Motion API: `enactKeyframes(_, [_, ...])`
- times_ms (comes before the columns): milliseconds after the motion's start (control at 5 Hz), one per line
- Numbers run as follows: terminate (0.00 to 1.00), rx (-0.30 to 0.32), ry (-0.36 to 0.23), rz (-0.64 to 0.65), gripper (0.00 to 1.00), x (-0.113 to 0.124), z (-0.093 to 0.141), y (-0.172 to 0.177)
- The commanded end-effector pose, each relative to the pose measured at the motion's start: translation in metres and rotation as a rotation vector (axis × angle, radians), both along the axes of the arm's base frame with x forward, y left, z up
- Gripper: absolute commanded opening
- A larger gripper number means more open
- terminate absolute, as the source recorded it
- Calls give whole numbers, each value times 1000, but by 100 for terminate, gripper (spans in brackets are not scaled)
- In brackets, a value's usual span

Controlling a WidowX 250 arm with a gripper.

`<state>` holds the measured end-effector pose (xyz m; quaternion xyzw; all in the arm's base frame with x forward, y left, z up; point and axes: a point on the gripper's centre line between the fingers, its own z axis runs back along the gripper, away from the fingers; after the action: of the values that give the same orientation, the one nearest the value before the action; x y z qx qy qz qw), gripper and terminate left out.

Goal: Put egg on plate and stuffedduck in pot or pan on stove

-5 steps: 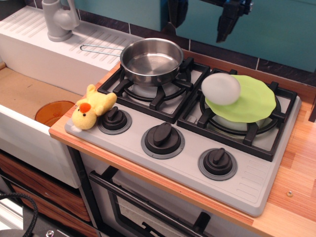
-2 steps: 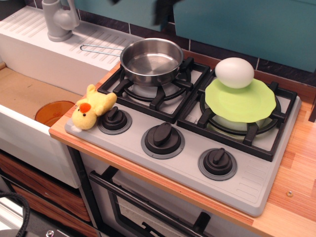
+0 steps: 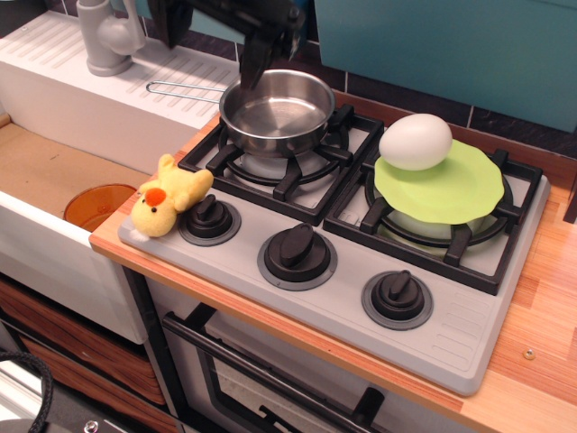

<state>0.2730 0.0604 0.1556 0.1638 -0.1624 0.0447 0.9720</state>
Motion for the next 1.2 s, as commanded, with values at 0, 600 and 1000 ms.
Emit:
enactKeyframes(0, [0,-55,-87,37,100,-7,-24,14])
enactKeyframes(600, [0,-134,-173,-5,100,-11,-81,39])
enactKeyframes(1000, [0,-138,-224,-61,100,10,-105,60])
